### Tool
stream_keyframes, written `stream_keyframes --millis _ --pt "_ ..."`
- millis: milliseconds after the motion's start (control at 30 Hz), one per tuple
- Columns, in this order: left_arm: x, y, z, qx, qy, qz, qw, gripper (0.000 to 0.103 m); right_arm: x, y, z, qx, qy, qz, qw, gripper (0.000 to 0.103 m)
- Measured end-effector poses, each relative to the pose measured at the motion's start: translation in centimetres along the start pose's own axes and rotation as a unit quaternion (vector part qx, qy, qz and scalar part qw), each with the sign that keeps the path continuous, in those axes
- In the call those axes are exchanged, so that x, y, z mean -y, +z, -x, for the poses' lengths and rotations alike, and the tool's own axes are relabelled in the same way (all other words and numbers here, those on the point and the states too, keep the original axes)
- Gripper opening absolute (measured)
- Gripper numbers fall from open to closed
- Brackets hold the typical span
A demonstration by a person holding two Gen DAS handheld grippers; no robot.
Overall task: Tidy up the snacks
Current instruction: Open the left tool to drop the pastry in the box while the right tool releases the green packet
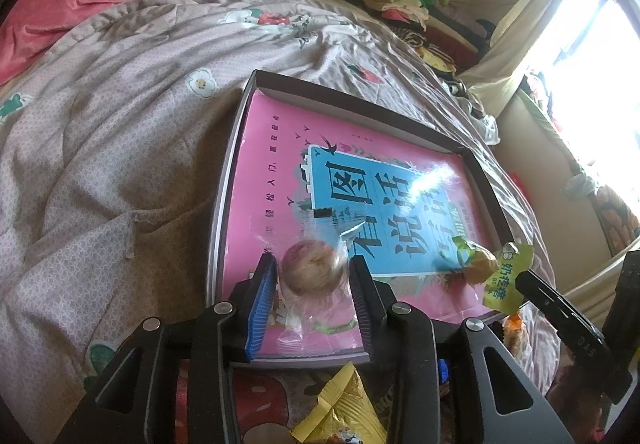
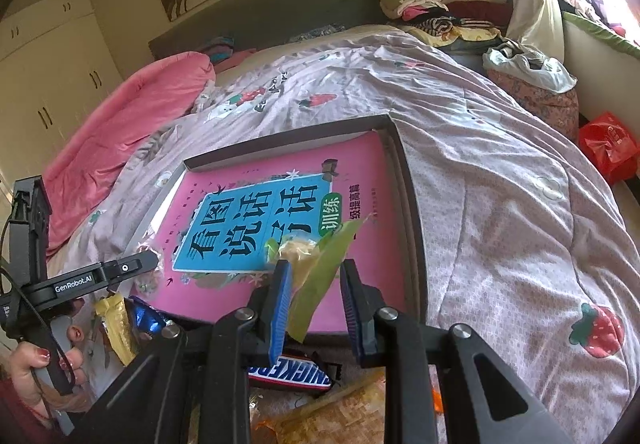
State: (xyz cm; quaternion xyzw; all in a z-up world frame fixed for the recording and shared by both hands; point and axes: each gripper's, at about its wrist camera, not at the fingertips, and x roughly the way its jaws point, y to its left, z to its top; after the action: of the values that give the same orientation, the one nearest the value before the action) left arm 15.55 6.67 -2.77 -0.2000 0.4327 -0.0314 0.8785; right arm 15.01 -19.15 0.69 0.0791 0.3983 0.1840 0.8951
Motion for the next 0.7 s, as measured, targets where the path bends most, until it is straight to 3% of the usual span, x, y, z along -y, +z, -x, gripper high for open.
stream_keyframes --millis 700 --pt "0.5 0.4 2.1 0.022 0.002 -0.005 0.9997 0.064 0.3 0.0 1.2 0.010 -0.005 -0.017 1.000 0.031"
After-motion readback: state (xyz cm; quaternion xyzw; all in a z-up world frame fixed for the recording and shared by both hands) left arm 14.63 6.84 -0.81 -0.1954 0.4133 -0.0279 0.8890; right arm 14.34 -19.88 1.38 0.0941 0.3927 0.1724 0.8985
